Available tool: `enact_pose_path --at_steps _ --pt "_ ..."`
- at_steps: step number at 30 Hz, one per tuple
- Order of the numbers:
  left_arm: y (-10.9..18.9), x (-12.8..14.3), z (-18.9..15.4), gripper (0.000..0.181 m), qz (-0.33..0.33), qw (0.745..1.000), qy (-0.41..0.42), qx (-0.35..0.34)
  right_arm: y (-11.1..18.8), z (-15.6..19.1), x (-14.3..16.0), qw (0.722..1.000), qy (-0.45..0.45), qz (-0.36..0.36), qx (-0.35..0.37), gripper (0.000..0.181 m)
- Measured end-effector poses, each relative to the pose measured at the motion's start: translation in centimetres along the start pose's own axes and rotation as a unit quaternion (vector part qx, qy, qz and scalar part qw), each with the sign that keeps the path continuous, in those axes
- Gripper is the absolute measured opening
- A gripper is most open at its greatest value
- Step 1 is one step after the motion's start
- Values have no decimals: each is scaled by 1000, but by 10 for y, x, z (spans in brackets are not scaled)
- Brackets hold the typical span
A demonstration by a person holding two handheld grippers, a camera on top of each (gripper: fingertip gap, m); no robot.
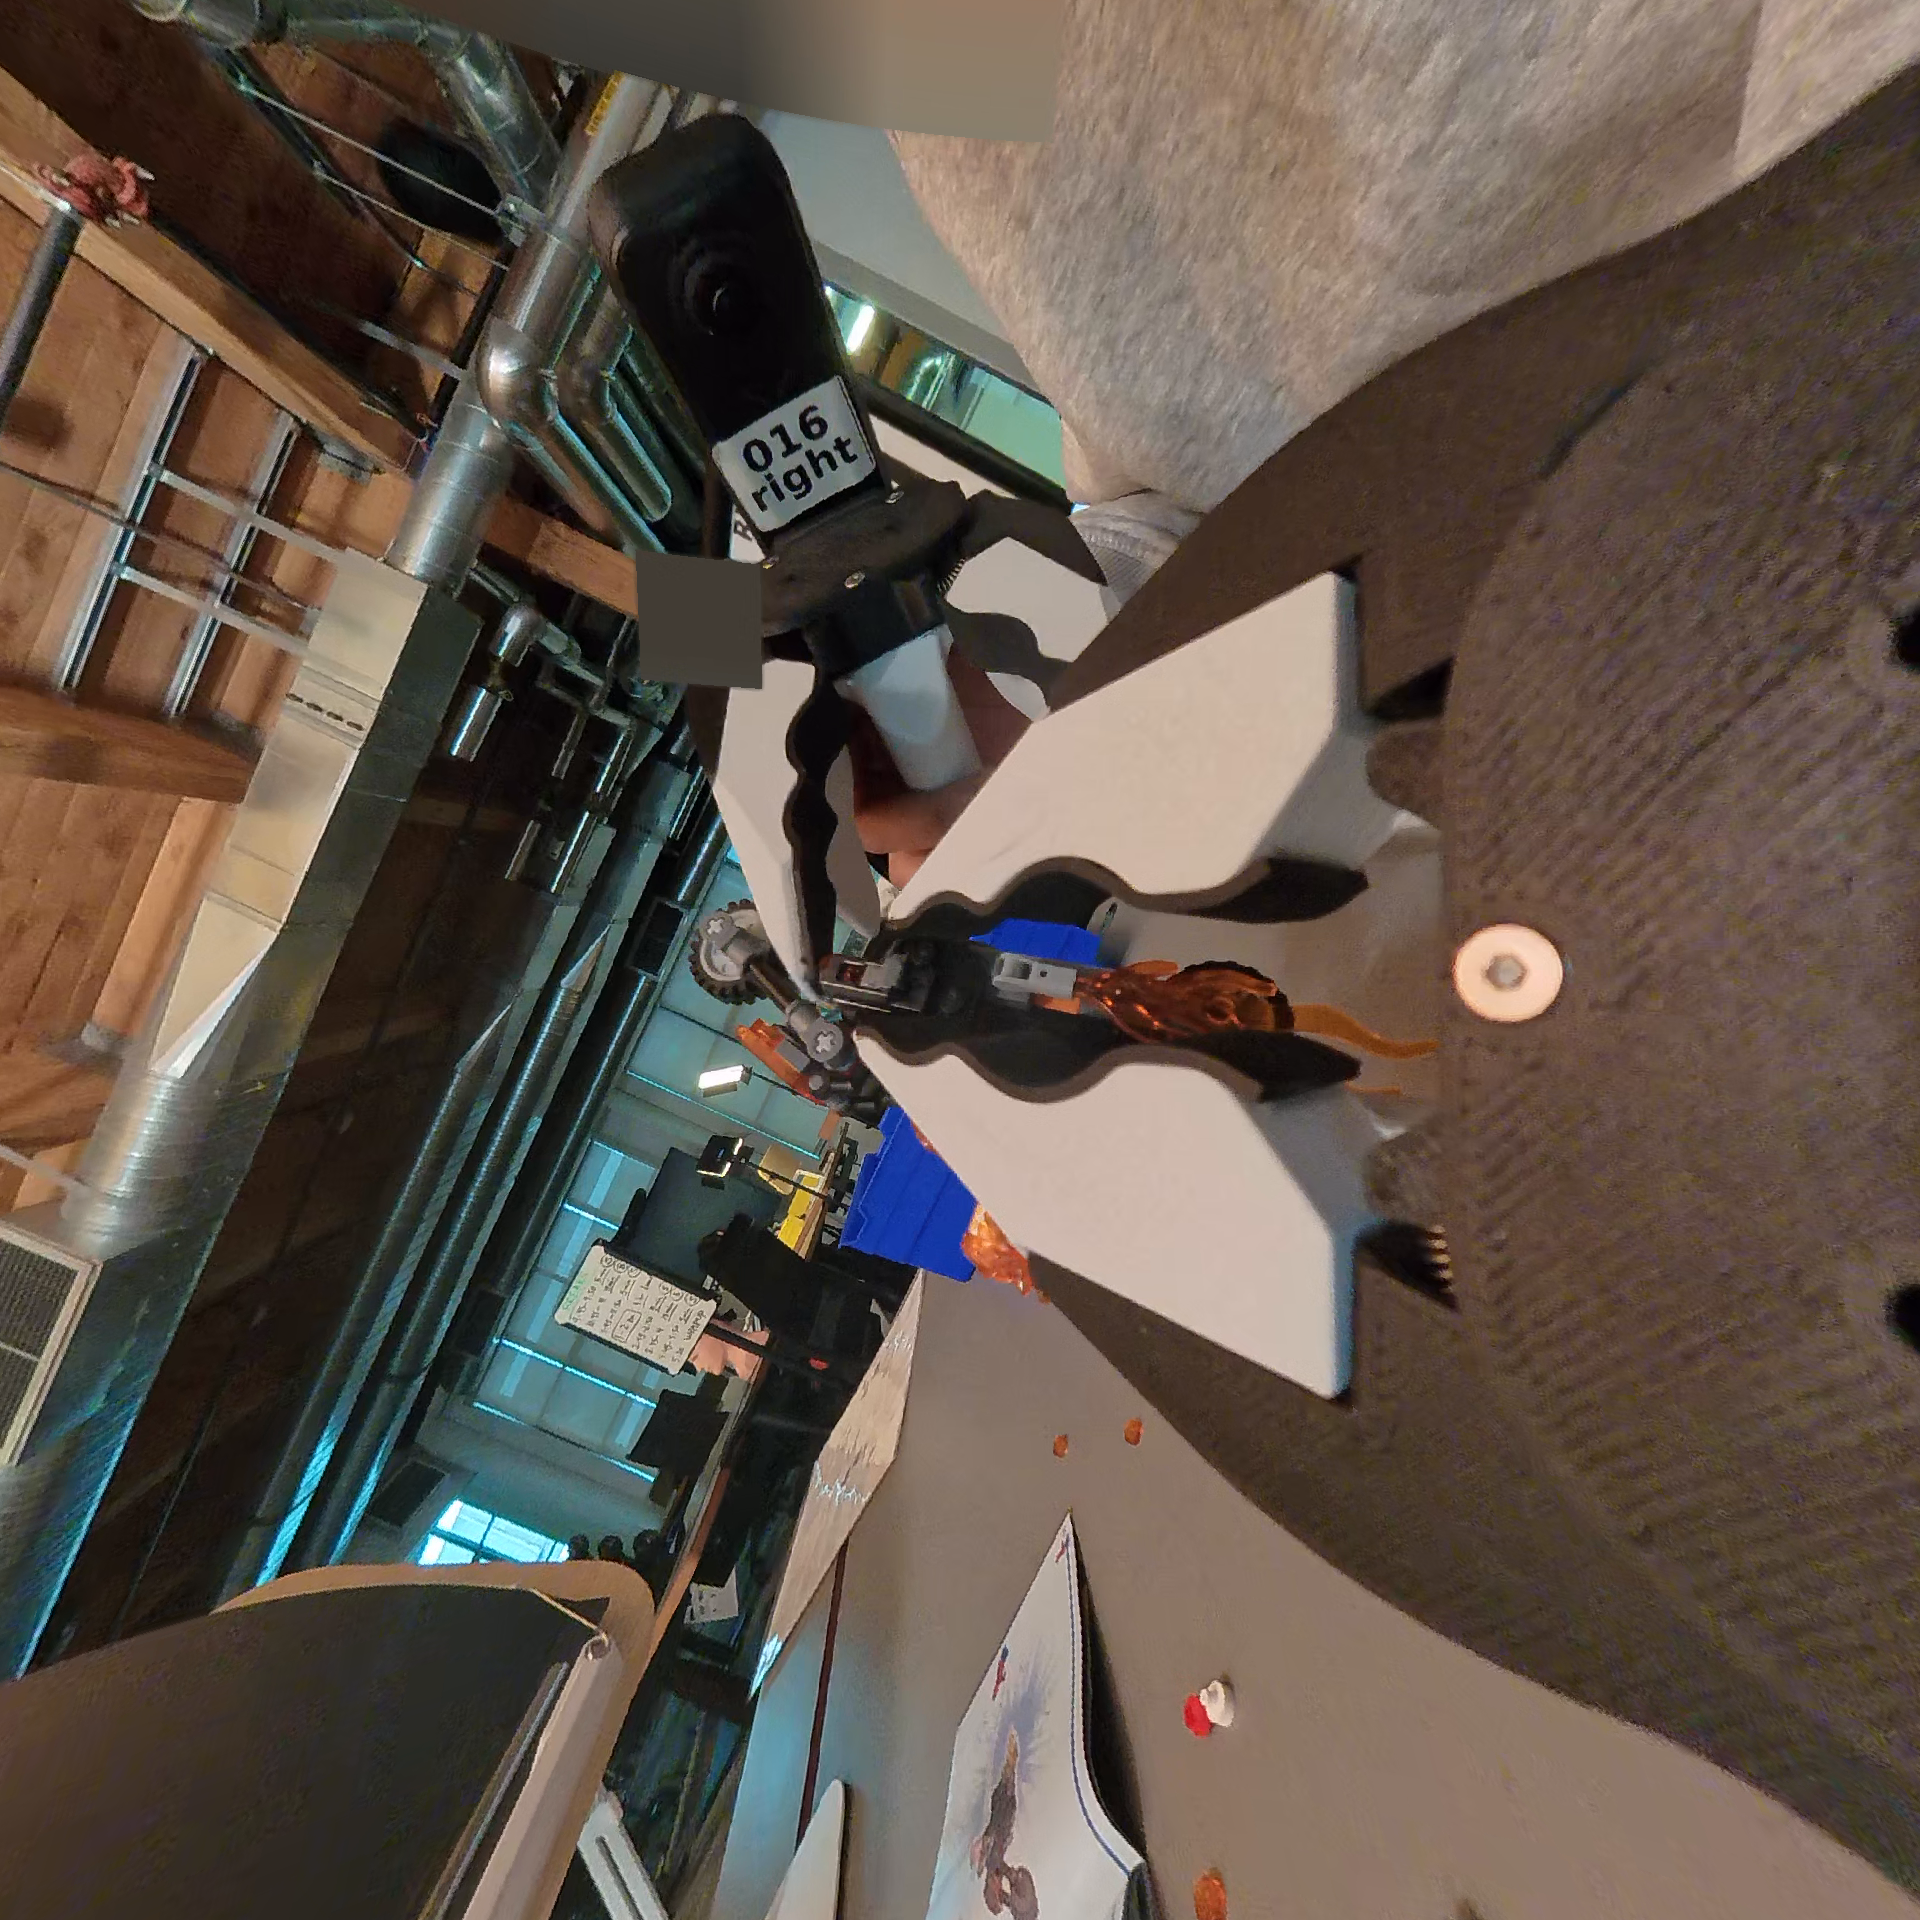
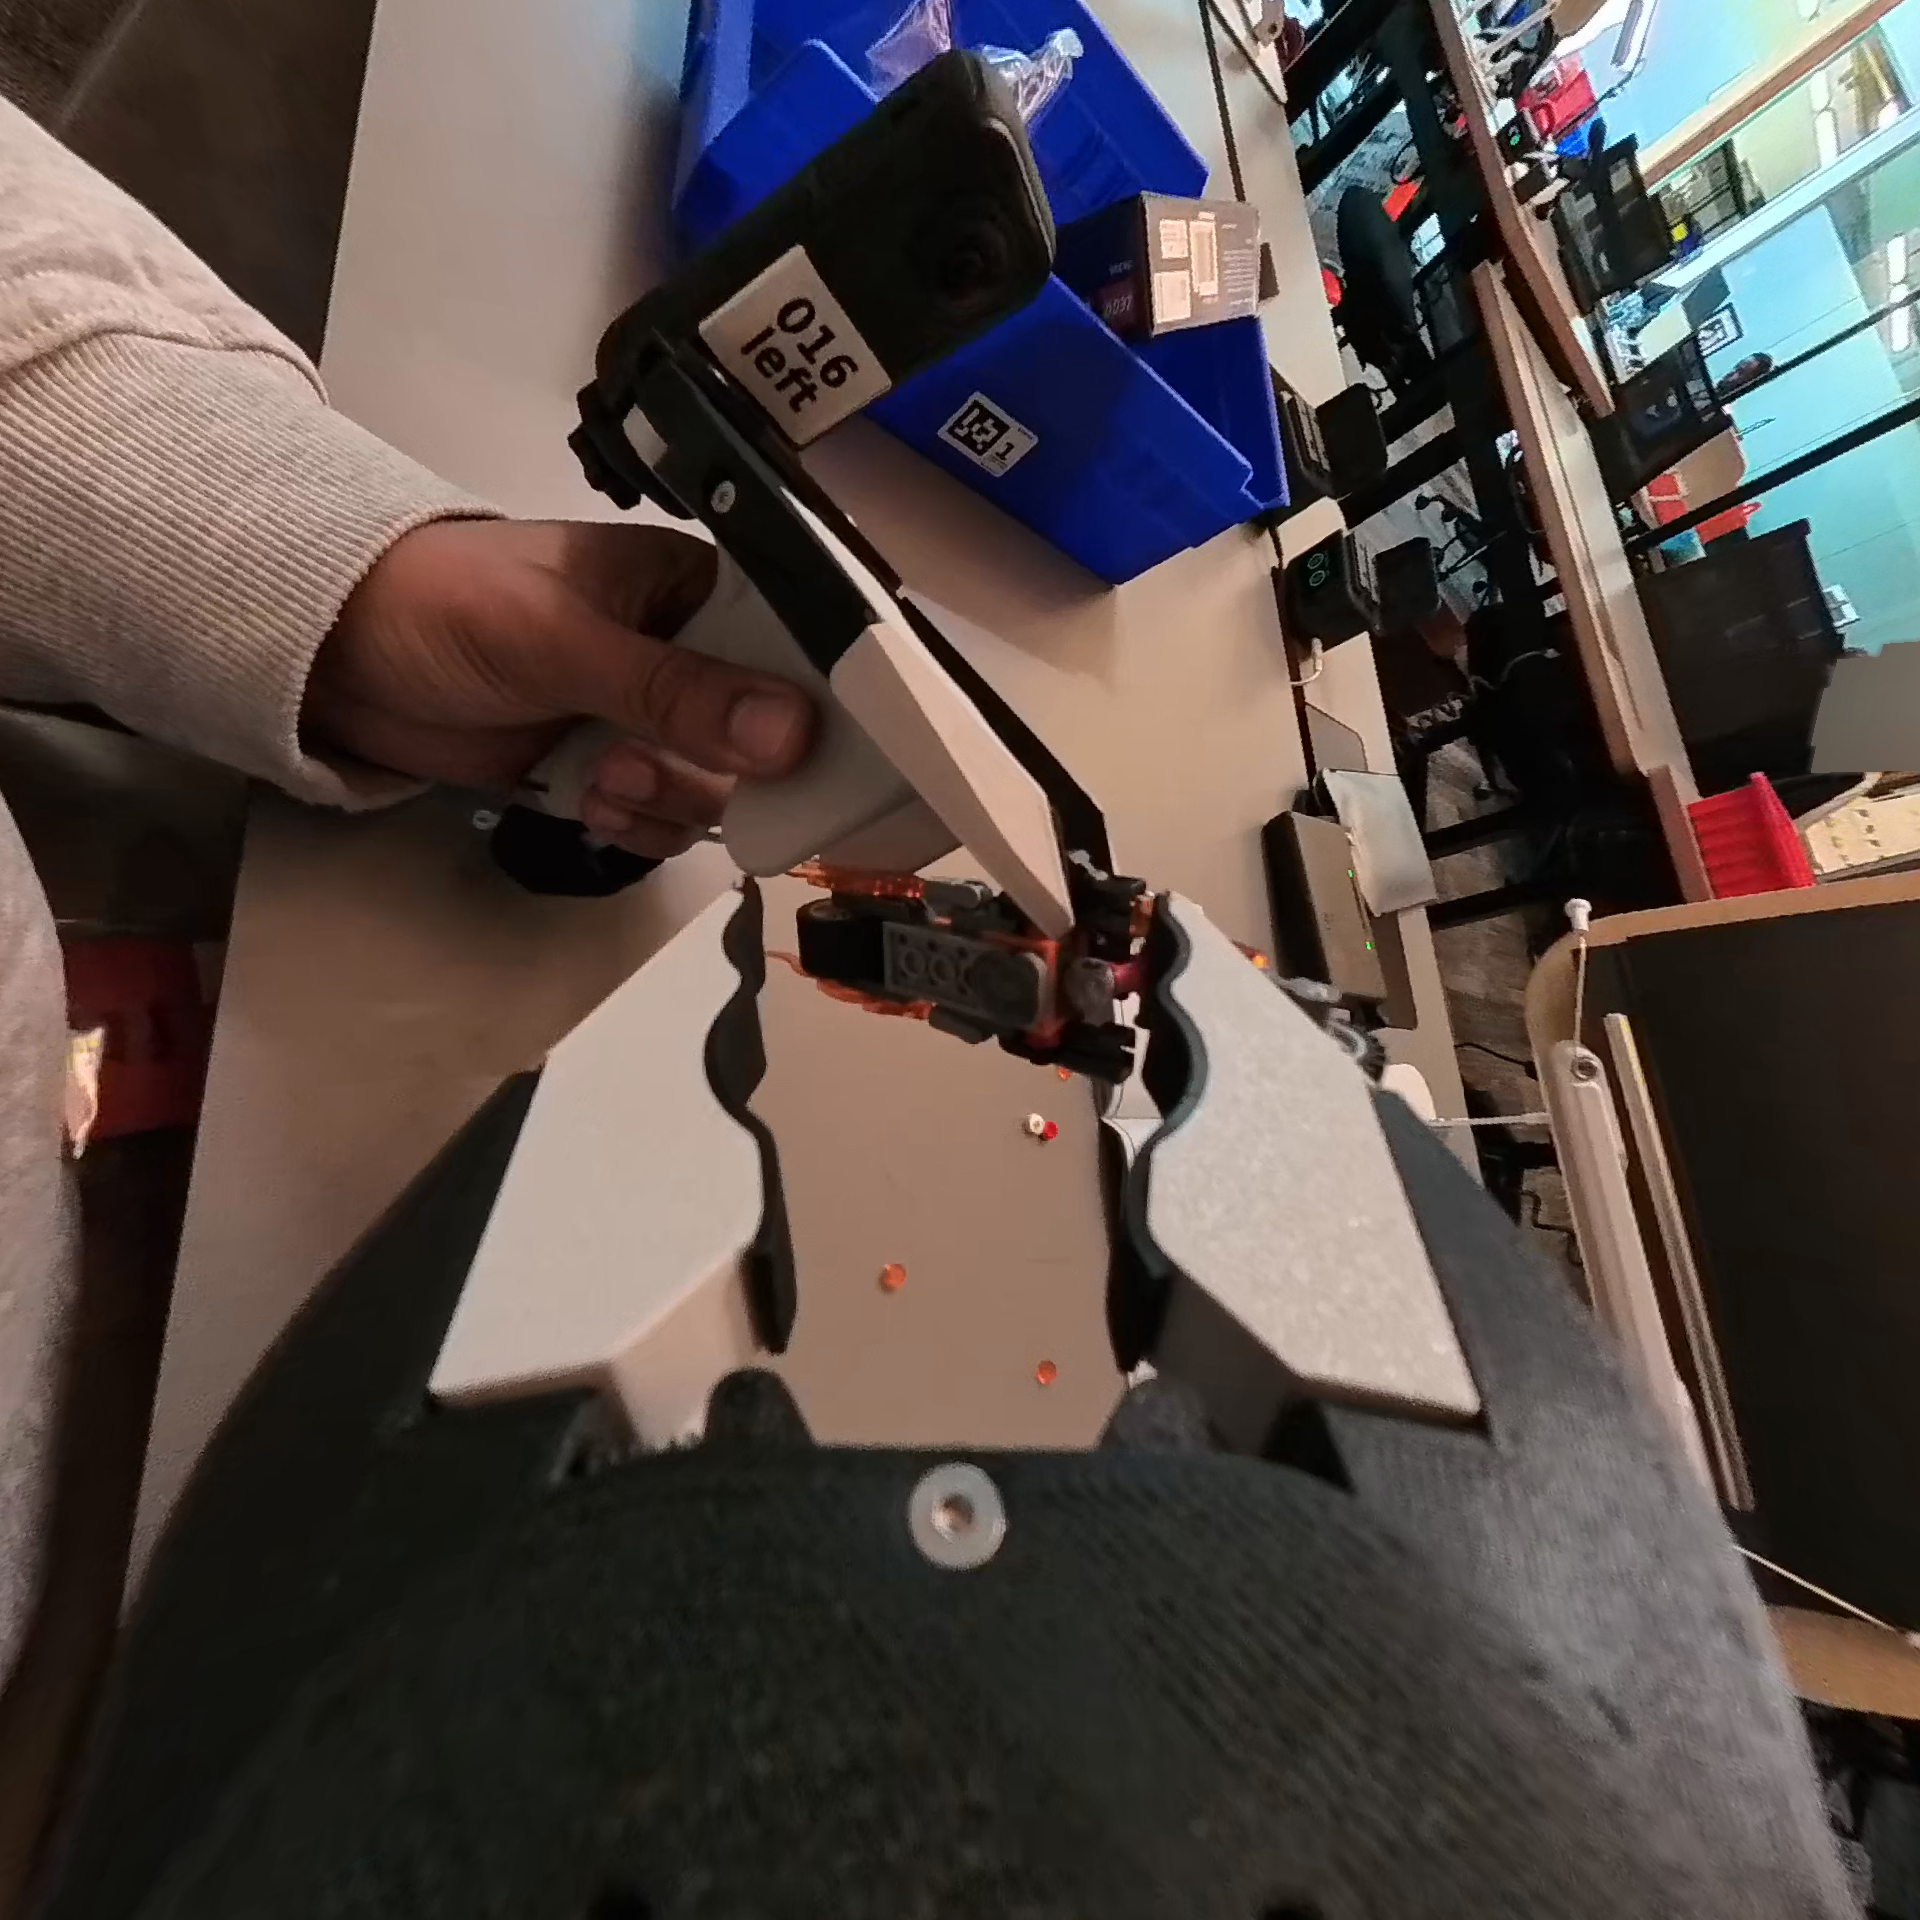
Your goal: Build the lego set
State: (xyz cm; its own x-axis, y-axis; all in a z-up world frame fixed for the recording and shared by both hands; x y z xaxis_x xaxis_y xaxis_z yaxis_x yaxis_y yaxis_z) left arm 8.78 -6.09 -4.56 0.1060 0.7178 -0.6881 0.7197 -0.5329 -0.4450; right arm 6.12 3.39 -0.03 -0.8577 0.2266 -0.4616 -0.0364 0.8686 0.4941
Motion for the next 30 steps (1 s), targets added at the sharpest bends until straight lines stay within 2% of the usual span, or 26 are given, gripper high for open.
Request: enact_pose_path --at_steps 8,13,18,30 --pt "0 0 0 12 -2 1000 2 3 1 -4 0 1000 -5 -4 9 73" --pt "1 -1 0 12 -6 1000 8 6 1 -1 1 999 18 8 25 64" --pt "0 0 0 12 -2 1000 6 6 8 -7 -1 999 8 -9 30 54" --pt "-3 3 -2 12 13 1000 -1 10 7 -7 5 1000 -16 -8 -15 56"
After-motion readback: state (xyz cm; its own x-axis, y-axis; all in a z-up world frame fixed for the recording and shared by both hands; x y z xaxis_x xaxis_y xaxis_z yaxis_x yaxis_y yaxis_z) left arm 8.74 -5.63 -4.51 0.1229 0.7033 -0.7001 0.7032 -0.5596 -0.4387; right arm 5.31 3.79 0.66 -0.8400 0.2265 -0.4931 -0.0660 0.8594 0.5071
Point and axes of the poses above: each gripper's, where its closed fingertips meet, y back along the fingers, x out of its underside, z = x × y across the jaws, the point moved 7 cm from there along y, back along the fingers, and after that the axes turned 11 degrees about y, right-handed, at the moved point
